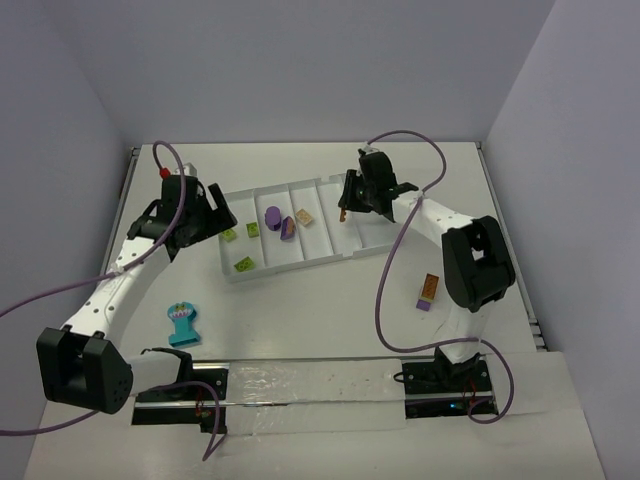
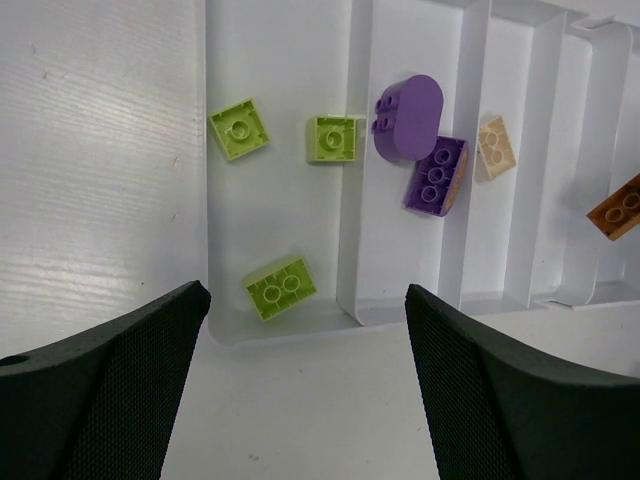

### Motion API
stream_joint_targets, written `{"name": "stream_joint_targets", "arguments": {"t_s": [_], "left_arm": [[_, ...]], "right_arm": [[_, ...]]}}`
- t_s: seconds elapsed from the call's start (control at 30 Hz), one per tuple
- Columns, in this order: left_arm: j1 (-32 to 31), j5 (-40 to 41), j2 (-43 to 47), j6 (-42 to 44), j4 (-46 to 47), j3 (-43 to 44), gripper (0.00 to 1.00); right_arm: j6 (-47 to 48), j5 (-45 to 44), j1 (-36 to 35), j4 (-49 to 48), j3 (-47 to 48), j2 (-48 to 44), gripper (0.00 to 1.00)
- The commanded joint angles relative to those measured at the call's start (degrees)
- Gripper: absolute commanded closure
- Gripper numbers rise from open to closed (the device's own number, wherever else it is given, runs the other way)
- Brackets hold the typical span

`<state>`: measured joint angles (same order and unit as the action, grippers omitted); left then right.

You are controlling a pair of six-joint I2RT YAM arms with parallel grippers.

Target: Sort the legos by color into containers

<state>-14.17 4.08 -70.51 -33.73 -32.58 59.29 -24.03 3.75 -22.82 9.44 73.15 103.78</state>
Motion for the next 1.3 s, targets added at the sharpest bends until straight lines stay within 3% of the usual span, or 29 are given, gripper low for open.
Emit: {"name": "stream_joint_targets", "arguments": {"t_s": [0.0, 0.13, 0.43, 0.7, 1.03, 1.27], "left_arm": [[-0.2, 2.0, -0.4, -2.5, -0.4, -0.1, 0.11], [0.4, 3.7, -0.7, -3.0, -1.6, 0.4, 0.08], [7.0, 7.2, 1.1, -7.9, -9.5, 0.1, 0.12], [10.9, 12.4, 10.2, -23.8, -26.5, -5.1, 0.19], [12.4, 14.6, 13.9, -43.5, -34.8, -15.8, 0.14], [12.6, 16.8, 14.0, -46.5, -33.8, -18.7, 0.09]], "right_arm": [[1.6, 0.8, -1.3, 0.9, 4.3, 0.6, 0.33], [1.3, -1.0, -1.7, 0.5, 3.7, -2.7, 0.18], [0.4, -1.1, -1.7, -2.0, -1.7, -12.7, 0.18], [-0.4, 1.9, -3.0, -3.3, -4.6, -16.8, 0.18], [-0.4, 4.3, -4.6, -3.9, -5.4, -18.4, 0.17], [-0.5, 5.7, -4.8, -4.6, -6.6, -19.0, 0.17]]}}
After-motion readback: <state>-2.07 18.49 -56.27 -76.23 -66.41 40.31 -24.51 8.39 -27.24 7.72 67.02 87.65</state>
